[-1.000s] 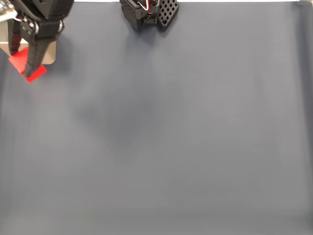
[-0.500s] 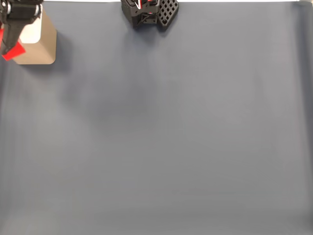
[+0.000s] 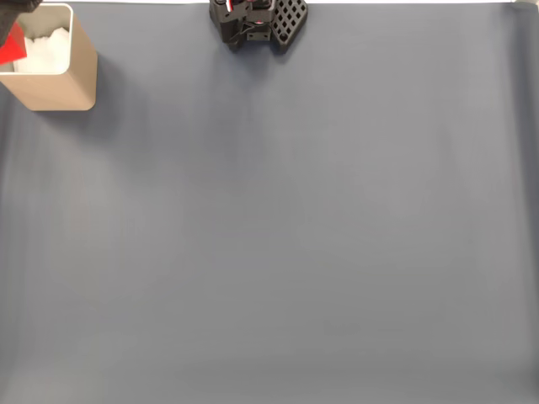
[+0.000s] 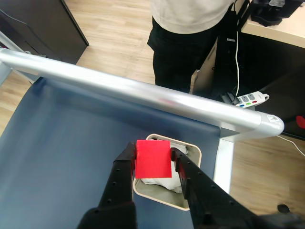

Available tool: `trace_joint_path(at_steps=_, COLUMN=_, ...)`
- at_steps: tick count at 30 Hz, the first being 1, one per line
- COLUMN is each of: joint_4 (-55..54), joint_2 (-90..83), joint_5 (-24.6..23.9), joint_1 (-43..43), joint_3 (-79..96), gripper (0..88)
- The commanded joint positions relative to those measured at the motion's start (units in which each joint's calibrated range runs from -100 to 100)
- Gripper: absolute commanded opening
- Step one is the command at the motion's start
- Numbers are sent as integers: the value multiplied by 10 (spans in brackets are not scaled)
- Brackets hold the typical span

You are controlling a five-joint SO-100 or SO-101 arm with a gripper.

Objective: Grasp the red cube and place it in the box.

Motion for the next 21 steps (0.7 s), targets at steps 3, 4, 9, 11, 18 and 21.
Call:
trace_joint_path(at_steps=3, joint_4=-6, joint_2=-1, joint_5=-5, joint_1=25, joint_3=-33, gripper=0)
trace_joint_path(at_steps=4, joint_4=-6, joint_2=-1, joint_5=-5, joint_1=28, joint_3=-32, gripper=0)
trace_joint_path(at_steps=9, joint_4=-6, joint_2=-10, joint_5=-5, joint_1=43, joint_3=-19, gripper=0)
trace_joint_path(at_steps=11, joint_4=-6, joint_2=-15, joint_5=-6, joint_1=48, joint_3=-15, gripper=0)
trace_joint_path(at_steps=18, joint_4=-6, joint_2=-31, joint_5=-5, joint_1=61, joint_3=5, gripper=0)
trace_joint_path(at_steps=21, joint_4=-6, joint_2=-41, joint_5=-4, joint_1=63, joint_3=16, gripper=0)
